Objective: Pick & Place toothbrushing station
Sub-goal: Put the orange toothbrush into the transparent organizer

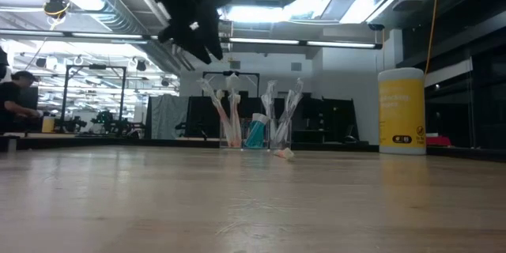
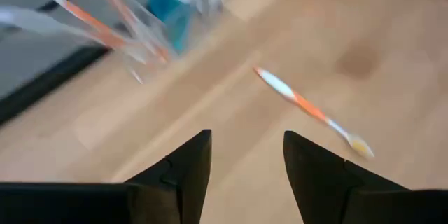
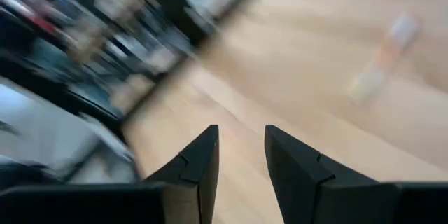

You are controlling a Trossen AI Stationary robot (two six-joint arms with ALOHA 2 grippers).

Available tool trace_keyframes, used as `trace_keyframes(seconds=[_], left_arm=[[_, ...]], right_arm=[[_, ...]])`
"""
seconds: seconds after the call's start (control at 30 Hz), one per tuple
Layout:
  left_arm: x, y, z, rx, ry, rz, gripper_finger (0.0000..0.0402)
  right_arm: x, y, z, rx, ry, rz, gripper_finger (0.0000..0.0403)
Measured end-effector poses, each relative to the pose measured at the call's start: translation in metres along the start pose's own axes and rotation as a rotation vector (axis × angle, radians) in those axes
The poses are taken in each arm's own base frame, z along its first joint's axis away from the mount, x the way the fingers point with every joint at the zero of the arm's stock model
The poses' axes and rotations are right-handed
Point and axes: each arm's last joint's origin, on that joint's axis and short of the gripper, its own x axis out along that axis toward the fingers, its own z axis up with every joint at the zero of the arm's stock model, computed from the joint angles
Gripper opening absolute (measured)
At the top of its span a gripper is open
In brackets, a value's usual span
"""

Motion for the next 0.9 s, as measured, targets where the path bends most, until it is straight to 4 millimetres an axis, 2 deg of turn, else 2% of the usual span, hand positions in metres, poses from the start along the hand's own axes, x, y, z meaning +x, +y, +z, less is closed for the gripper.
trace_keyframes(seconds=[0.2,0.4,0.5,0.7,0.9], left_arm=[[-0.018,-0.027,-0.029,-0.039,0.053,0.0,0.0171],[-0.047,-0.042,-0.051,-0.087,0.006,0.028,0.0171],[-0.063,-0.044,-0.062,-0.119,-0.018,0.044,0.0171],[-0.097,-0.041,-0.081,-0.191,-0.094,0.047,0.0171],[-0.116,-0.043,-0.096,-0.244,-0.161,0.024,0.0171]], right_arm=[[0.031,-0.032,0.015,0.05,0.283,-0.285,0.0119],[0.084,-0.031,0.047,0.041,0.324,-0.211,0.0119],[0.117,-0.043,0.058,0.036,0.361,-0.237,0.0119],[0.175,-0.076,0.061,0.024,0.455,-0.35,0.0119],[0.223,-0.109,0.057,0.058,0.531,-0.403,0.0119]])
